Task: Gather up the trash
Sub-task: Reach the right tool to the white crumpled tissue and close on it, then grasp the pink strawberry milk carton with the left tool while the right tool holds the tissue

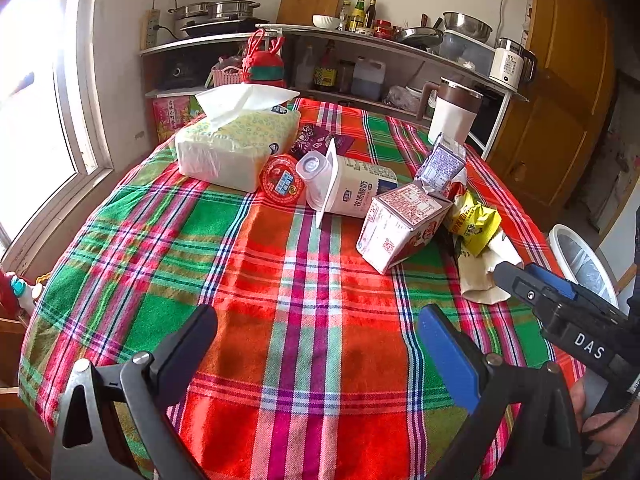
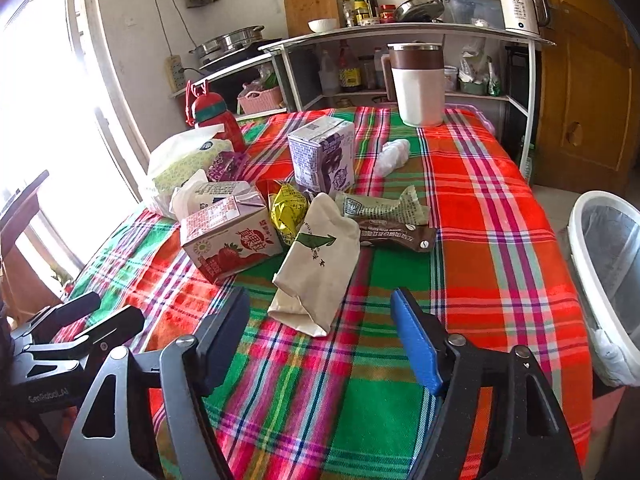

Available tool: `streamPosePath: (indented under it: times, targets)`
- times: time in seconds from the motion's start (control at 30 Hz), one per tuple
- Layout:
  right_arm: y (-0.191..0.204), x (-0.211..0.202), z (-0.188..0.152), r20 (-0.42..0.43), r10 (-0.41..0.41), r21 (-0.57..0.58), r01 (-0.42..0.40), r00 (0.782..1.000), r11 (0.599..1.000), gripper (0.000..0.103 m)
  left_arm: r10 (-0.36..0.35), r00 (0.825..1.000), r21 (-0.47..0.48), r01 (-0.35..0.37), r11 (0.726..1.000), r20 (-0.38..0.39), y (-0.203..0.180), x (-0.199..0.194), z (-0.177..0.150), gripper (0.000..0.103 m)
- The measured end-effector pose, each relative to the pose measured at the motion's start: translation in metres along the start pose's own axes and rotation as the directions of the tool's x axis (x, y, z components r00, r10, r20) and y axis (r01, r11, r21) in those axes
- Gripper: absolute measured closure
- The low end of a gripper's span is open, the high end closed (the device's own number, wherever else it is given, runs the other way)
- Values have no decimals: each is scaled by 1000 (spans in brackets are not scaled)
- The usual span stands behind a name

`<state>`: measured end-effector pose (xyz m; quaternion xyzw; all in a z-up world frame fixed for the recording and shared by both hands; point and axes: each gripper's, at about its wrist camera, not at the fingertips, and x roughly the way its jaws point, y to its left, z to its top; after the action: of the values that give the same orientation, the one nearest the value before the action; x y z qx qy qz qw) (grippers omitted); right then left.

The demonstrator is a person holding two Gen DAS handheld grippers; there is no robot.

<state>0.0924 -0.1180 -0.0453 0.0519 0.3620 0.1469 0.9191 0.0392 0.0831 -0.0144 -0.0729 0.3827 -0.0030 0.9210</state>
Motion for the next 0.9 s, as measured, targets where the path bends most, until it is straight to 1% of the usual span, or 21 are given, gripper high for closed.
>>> streamPosePath:
  times: [0.03, 0.07, 0.1, 0.13, 0.2, 0.23, 0.27, 0.33, 0.4, 0.43, 0.63, 0.7, 0.73, 0.8, 0.9]
  targets:
    - [1, 2, 1, -2, -13, -2, 13, 1000, 1000, 42, -8, 1000, -2, 8, 1000, -4, 0, 2, 1, 2]
    - [1, 4, 2, -5, -20, -6, 20, 1000, 1000, 48, -16, 1000, 0, 16, 1000, -6, 0, 3, 2, 2]
    - [1, 5, 3, -7, -21, -7, 21, 1000, 1000, 56, -22, 1000, 1, 22, 1000, -9, 0, 5, 4, 2]
    - [0, 6, 3, -12, -19, -3, 19, 1000, 1000, 61, -28, 1000, 3, 28, 1000, -10, -1, 7, 6, 2]
    - [-1, 5, 3, -9, -10, 1, 10, 1000, 1000, 75, -53, 999, 14, 53, 999, -9, -3, 9, 11, 2]
    - [0, 3, 3, 0, -10, -3, 10, 1000, 1000, 78, -61, 998, 19, 61, 998, -10, -4, 11, 13, 2]
    - [-1, 2, 3, 8, -10, -4, 11, 1000, 1000, 85, -72, 997, 26, 72, 997, -9, -6, 13, 15, 3]
    - [-2, 0, 3, 13, -7, -3, 7, 1000, 1000, 87, -96, 995, 37, 97, 995, -13, -10, 17, 20, 2]
    - [-6, -2, 2, 7, -5, 5, 5, 1000, 1000, 88, -136, 991, 45, 136, 990, -17, -14, 21, 26, 2]
    - [-9, -3, 2, 8, -6, 13, 5, 1000, 1000, 88, -142, 990, 50, 143, 989, -21, -16, 23, 29, 2]
    - [-29, -11, 3, 11, -38, 51, 37, 999, 998, 89, -129, 991, 109, 131, 985, -28, -26, 38, 41, 2]
    - [-32, -18, 3, 26, -69, 48, 68, 997, 997, 89, -126, 991, 129, 131, 983, -46, -29, 45, 43, 2]
    - [-34, -22, 3, 37, -81, 44, 79, 996, 996, 89, -132, 990, 132, 137, 982, -52, -29, 49, 44, 2]
    - [-39, -29, 3, 42, -77, 55, 74, 996, 996, 89, -143, 987, 132, 151, 980, -72, -29, 56, 47, 2]
    - [-43, -35, 2, 44, -85, 65, 82, 995, 995, 89, -176, 981, 123, 185, 975, -76, -29, 62, 52, 4]
